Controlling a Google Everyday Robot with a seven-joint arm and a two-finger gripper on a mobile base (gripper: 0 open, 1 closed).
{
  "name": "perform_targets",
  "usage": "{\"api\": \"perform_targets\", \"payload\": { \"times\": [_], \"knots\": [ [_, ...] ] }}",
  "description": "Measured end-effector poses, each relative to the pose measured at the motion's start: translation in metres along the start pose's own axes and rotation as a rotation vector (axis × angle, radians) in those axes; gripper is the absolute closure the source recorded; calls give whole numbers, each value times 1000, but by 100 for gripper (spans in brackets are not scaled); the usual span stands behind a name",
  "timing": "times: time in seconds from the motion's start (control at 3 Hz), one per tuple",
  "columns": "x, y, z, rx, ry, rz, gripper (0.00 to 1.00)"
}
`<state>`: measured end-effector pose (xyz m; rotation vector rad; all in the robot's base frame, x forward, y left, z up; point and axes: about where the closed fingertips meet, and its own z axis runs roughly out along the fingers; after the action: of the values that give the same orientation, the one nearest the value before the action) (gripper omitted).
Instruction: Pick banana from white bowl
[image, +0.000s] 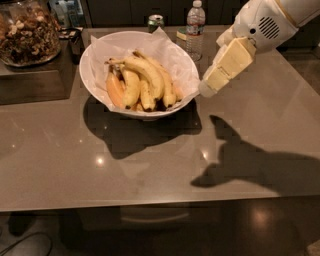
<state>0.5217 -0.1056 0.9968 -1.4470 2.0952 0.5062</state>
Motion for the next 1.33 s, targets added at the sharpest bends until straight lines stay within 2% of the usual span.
{"api": "perform_targets", "payload": {
  "times": [0.33,1.0,1.33],
  "knots": [
    [-22,-3,30,-43,-69,39,0],
    [-63,-11,81,-120,-126,73,0],
    [-64,-11,81,-121,-125,74,19]
  ]
}}
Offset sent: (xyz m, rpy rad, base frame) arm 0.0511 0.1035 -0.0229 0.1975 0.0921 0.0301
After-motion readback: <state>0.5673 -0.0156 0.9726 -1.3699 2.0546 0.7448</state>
